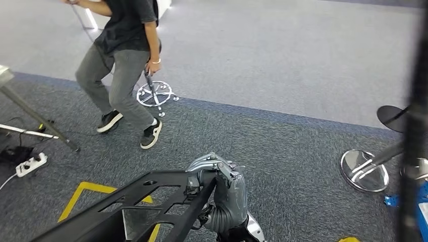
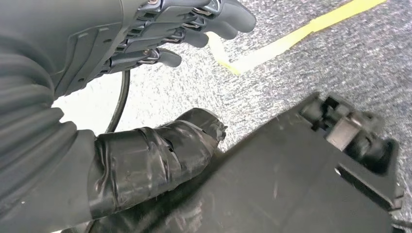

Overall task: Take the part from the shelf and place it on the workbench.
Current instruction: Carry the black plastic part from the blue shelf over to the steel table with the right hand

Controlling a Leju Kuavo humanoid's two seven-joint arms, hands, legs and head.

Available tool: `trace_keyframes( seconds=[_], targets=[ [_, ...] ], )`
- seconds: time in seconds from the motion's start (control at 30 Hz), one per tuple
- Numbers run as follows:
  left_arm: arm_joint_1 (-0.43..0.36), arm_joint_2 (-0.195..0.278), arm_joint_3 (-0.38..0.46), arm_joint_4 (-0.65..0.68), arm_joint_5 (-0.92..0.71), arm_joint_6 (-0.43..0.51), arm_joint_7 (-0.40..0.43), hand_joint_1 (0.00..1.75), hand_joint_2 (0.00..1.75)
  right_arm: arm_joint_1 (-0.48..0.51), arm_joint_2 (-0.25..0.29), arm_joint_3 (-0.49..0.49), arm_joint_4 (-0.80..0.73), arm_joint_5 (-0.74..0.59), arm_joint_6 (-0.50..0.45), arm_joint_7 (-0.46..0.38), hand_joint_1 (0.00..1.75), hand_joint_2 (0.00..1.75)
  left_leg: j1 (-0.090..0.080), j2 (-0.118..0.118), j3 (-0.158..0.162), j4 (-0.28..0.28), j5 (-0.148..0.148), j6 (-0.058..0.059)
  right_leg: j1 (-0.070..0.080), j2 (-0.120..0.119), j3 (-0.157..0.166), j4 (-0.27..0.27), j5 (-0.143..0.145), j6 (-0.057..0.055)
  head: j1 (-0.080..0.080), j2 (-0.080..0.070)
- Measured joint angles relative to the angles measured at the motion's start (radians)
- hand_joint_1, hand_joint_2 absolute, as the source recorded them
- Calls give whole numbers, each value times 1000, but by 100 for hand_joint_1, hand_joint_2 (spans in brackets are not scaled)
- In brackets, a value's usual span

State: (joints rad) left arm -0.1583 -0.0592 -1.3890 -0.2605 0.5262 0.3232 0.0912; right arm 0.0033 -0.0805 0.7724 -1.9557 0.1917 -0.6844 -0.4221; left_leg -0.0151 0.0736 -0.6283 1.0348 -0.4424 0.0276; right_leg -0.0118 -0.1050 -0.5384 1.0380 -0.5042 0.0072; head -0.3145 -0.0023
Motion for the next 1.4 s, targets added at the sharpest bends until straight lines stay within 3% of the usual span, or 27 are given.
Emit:
trace_keyframes(
  seconds=[0.07, 0.13, 0.2, 0.23, 0.27, 0.3, 0.37, 0.4, 0.47, 0.53, 0.57, 0.6, 0.67, 0.7, 0.77, 0.8, 0.87, 0.93, 1.0, 1.07, 1.13, 1.2, 1.27, 1.3, 1.33, 1.37, 1.4],
  targets=[
    [3, 3, 0, 0, -4, -8, -2, 0, 175, 0, 0, -1, -2, 6, 0, 1, 175, 175, 3, -24, 8, -12, 3, 8, 1, -8, 11, -5, -5, 11, 9, 0],
    [5, 6, 0, 0, -9, -21, 0, 0, 175, 1, 0, -2, -4, 3, 0, -4, 175, 175, 12, -48, 25, -31, 9, 17, 0, 34, 1, 33, -31, 20, 24, 0],
    [2, 8, 0, 0, -19, -24, 3, 0, 175, 5, 0, -4, -4, -3, 0, -12, 175, 175, 17, -72, 32, -38, 12, 24, -2, 85, -58, 145, -83, 23, 46, 0],
    [1, 8, 0, 0, -22, -21, 4, 0, 175, 8, 0, -5, -4, -5, 0, -15, 175, 175, 17, -86, 32, -38, 12, 26, -2, 94, -96, 207, -103, 24, 56, 0],
    [1, 8, -1, 0, -25, -18, 4, 0, 175, 11, 0, -7, -3, -6, 0, -17, 175, 175, 17, -101, 32, -37, 10, 26, -3, 97, -123, 244, -106, 25, 63, 0],
    [2, 9, -1, 0, -27, -15, 4, 0, 175, 13, 0, -8, -3, -6, 0, -17, 175, 175, 18, -117, 33, -34, 8, 25, -4, 98, -133, 247, -89, 27, 67, 0],
    [4, 9, -1, 0, -29, -11, 2, 0, 175, 14, 0, -10, -3, -6, 0, -18, 175, 175, 21, -151, 33, -24, 2, 18, -12, 115, -105, 151, -13, 31, 71, 0],
    [4, 9, -1, 0, -30, -9, 0, 0, 175, 15, 0, -10, -2, -5, 0, -18, 175, 175, 22, -165, 30, -15, -3, 13, -17, 141, -82, 91, 14, 32, 72, 0],
    [3, 9, -1, 0, -31, -5, -9, 0, 175, 20, 0, -14, -3, -2, 0, -18, 175, 175, 23, -190, 19, 1, -11, 1, -22, 182, -56, 22, 33, 29, 72, 0],
    [4, 10, -1, 0, -31, -1, -15, 0, 175, 23, 0, -16, -3, 1, 0, -19, 175, 175, 27, -212, 10, 2, -12, -13, -18, 177, -51, 16, 27, 16, 72, 0],
    [6, 11, -1, 0, -32, 1, -17, 0, 175, 23, 1, -16, -3, 2, 0, -19, 175, 175, 29, -212, 9, 2, -13, -18, -17, 164, -46, 13, 28, 9, 72, 0],
    [7, 12, -1, 0, -31, 3, -21, 0, 175, 23, 2, -16, -3, 5, 0, -19, 175, 175, 29, -195, 6, 11, -18, -24, -18, 153, -40, 9, 28, 1, 70, 0],
    [5, 13, -1, -1, -32, 9, -35, 0, 175, 29, 5, -21, -5, 19, 0, -17, 175, 175, 27, -132, -28, 82, -55, -32, -18, 125, -30, 4, 27, -10, 67, 0],
    [4, 13, -1, -2, -32, 12, -42, 0, 175, 32, 6, -24, -6, 28, 0, -16, 175, 175, 27, -103, -61, 143, -84, -37, -16, 110, -28, 3, 24, -14, 66, 0],
    [4, 13, -1, -2, -34, 17, -49, 0, 175, 37, 8, -30, -8, 39, 0, -13, 175, 175, 29, -84, -121, 249, -121, -42, -12, 79, -25, 4, 19, -18, 65, 0],
    [6, 13, -1, -2, -34, 18, -50, 0, 175, 38, 8, -31, -9, 42, 0, -11, 175, 175, 30, -81, -129, 260, -114, -41, -10, 65, -23, 4, 16, -18, 65, 0],
    [7, 13, -1, -2, -33, 20, -51, 0, 175, 39, 8, -32, -11, 48, 0, -6, 175, 175, 27, -64, -87, 175, -56, -33, -7, 39, -14, 4, 9, -16, 65, 0],
    [6, 13, -1, -2, -38, 24, -60, 0, 175, 42, 8, -36, -15, 64, 0, 6, 175, 175, 15, -17, -24, 52, -10, -15, -2, 17, -4, 3, 0, -10, 66, 0],
    [4, 14, -1, -2, -47, 28, -75, 0, 175, 51, 8, -45, -23, 86, 0, 18, 175, 175, 4, 3, -2, 7, -7, -1, 1, -2, 3, 0, -6, 0, 67, 0],
    [7, 14, -1, -2, -53, 29, -85, 0, 175, 60, 8, -53, -32, 96, 0, 24, 175, 175, 7, -21, 1, -1, -6, 8, 1, -17, 12, -6, -11, 11, 67, 0],
    [11, 15, -1, -2, -55, 30, -88, 0, 175, 67, 8, -59, -40, 98, 0, 25, 175, 175, 15, -45, 15, -19, -1, 16, 1, 14, 11, 15, -31, 21, 72, 0],
    [9, 14, -1, -2, -58, 30, -90, 0, 175, 74, 8, -64, -46, 99, 0, 26, 175, 175, 18, -68, 26, -28, 1, 24, -2, 72, -34, 111, -80, 26, 78, 0],
    [1, 10, -1, -2, -65, 28, -88, 0, 175, 81, 8, -69, -49, 105, 0, 27, 175, 175, 18, -96, 27, -25, -1, 29, -3, 95, -106, 230, -119, 27, 81, 0],
    [-5, 7, -1, -2, -70, 26, -83, 0, 175, 83, 8, -71, -51, 105, 0, 28, 175, 175, 18, -113, 27, -23, -3, 30, -3, 98, -127, 254, -112, 28, 82, 0],
    [-12, 4, -1, -2, -71, 25, -74, 0, 175, 84, 7, -72, -51, 99, 0, 27, 175, 175, 18, -131, 27, -19, -6, 29, -5, 101, -130, 240, -86, 29, 82, 0],
    [-19, 0, -1, -2, -68, 24, -65, 0, 175, 81, 6, -72, -52, 88, 0, 25, 175, 175, 19, -149, 28, -14, -9, 26, -8, 107, -115, 190, -45, 30, 82, 0],
    [-24, -3, -1, -2, -61, 23, -57, 0, 175, 76, 6, -72, -52, 75, 0, 23, 175, 175, 20, -166, 27, -8, -13, 23, -12, 130, -92, 127, -8, 30, 82, 0]
  ],
)
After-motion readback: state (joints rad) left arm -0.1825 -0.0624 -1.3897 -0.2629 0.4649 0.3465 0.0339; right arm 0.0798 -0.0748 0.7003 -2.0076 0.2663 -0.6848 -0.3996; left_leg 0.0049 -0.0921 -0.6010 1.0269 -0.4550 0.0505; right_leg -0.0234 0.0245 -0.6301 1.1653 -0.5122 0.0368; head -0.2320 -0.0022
